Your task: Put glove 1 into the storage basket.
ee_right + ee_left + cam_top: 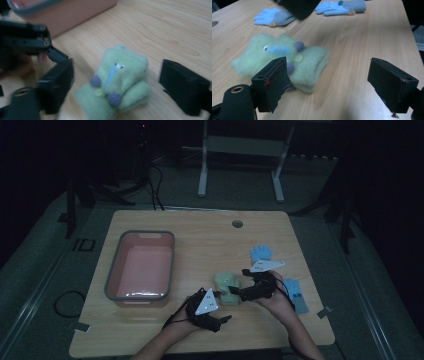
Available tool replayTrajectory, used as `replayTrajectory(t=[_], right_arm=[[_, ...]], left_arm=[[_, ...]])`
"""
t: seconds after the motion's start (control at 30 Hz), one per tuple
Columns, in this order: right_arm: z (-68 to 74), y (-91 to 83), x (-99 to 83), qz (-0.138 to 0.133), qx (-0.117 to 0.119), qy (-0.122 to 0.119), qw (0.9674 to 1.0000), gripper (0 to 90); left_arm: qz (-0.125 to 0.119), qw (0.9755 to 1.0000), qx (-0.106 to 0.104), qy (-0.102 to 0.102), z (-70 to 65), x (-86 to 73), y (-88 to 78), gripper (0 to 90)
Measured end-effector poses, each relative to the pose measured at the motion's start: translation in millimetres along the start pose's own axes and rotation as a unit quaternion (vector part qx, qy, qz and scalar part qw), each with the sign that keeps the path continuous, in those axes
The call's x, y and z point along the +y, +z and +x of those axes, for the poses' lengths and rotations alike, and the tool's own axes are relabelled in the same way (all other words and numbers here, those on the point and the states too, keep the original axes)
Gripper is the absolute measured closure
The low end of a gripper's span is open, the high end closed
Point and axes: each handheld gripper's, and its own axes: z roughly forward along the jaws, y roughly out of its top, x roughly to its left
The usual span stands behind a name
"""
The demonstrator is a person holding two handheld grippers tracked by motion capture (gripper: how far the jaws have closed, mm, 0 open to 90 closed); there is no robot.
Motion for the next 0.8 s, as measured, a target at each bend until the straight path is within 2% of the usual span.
replayTrajectory(t=[0.07,0.13,0.2,0.3,0.37,0.43,0.47,0.53,0.57,0.7,0.73,0.77,0.8], right_arm=[[-5.0,5.9,4.0,0.01,0.007,-0.031,0.9994,29.8],[-13.1,14.2,7.2,0.019,0.017,-0.044,0.9987,39.3],[-22.3,21.9,9.9,0.025,0.015,-0.052,0.9982,42.1],[-35.3,33.2,13.0,0.038,0.025,-0.061,0.9971,44.1],[-42.8,40.9,14.4,0.058,0.045,-0.049,0.9961,44.1],[-49.2,48.2,13.4,0.076,0.044,-0.041,0.9953,44.0],[-51.9,51.3,11.8,0.082,0.049,-0.039,0.9947,43.0],[-56.3,56.5,8.8,0.09,0.065,-0.02,0.9937,41.9],[-56.3,56.5,8.8,0.09,0.065,-0.02,0.9937,41.9],[-60.0,66.0,1.7,0.115,0.089,-0.005,0.9893,39.4],[-60.4,67.5,-0.2,0.115,0.097,0.0,0.9886,42.4],[-61.1,68.8,-1.9,0.119,0.112,0.011,0.9864,46.4],[-61.3,70.3,-3.2,0.12,0.12,0.02,0.9853,46.9]], left_arm=[[0.013,0.9998,-0.005,0.011,4.9,2.3,5.8,21.9],[0.024,0.9994,-0.012,0.02,9.6,4.4,10.3,26.5],[0.028,0.999,-0.023,0.025,13.9,6.0,14.3,31.7],[0.034,0.9988,-0.028,0.023,19.8,7.7,20.8,34.8],[0.041,0.9985,-0.025,0.027,23.4,8.7,24.0,37.6],[0.051,0.998,-0.021,0.032,26.8,9.0,26.9,37.9],[0.054,0.9977,-0.023,0.033,28.1,8.7,28.1,38.6],[0.062,0.9972,-0.024,0.036,30.0,8.1,30.3,40.3],[0.062,0.9972,-0.024,0.036,30.0,8.1,30.3,40.2],[0.075,0.9962,-0.022,0.04,31.4,6.1,34.0,40.7],[0.077,0.9961,-0.02,0.039,30.8,6.0,35.0,41.5],[0.079,0.9959,-0.019,0.04,30.1,6.0,35.8,41.8],[0.08,0.9957,-0.017,0.043,29.1,5.7,36.8,41.7]])
